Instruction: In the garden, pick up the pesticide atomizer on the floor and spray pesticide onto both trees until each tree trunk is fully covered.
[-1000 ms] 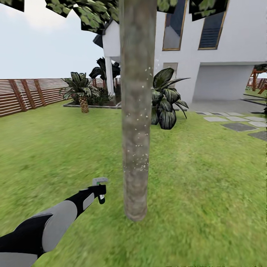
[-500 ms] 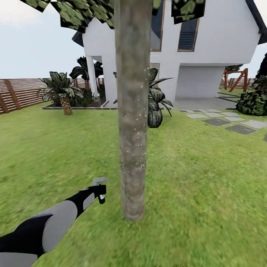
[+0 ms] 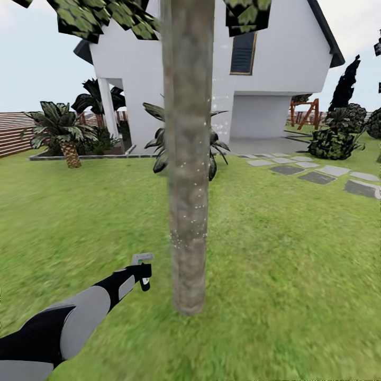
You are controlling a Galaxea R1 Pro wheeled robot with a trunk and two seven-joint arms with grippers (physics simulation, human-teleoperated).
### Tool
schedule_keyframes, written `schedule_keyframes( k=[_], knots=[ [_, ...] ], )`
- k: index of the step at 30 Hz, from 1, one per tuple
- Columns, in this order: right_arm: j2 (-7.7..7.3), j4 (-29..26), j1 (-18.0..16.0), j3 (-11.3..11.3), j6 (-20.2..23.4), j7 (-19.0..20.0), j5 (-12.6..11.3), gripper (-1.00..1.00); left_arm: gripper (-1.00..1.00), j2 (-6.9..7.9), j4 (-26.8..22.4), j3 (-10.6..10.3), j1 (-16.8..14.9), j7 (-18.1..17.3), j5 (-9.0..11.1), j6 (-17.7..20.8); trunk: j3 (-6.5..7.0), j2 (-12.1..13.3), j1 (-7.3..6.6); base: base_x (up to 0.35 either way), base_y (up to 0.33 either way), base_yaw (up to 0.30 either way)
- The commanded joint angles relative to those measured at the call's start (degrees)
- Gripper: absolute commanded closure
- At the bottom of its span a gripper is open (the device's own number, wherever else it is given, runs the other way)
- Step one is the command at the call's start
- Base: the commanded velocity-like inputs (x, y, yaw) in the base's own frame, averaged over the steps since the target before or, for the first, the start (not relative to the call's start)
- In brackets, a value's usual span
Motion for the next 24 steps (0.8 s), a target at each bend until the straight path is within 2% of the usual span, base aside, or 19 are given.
schedule_keyframes(
  k=[1,6,24],
  knots=[
    [0.03,0.28,-0.13,0.44,-0.3,-0.4,0.17,-1.0,1.0,0.01,-0.08,0.47,-0.02,-0.21,-0.37,0.22,-0.09,-0.08,0.02,0.0,0.35,-0.039],
    [0.03,0.28,-0.11,0.44,-0.3,-0.4,0.17,-1.0,1.0,0.01,-0.05,0.47,0.0,-0.21,-0.37,0.22,-0.09,-0.08,0.02,0.0,0.35,-0.18],
    [0.03,0.28,-0.13,0.44,-0.3,-0.4,0.17,-1.0,1.0,-0.06,-0.03,0.39,-0.01,-0.21,-0.37,0.22,-0.09,-0.08,0.02,0.0,0.35,-0.292]
  ],
)
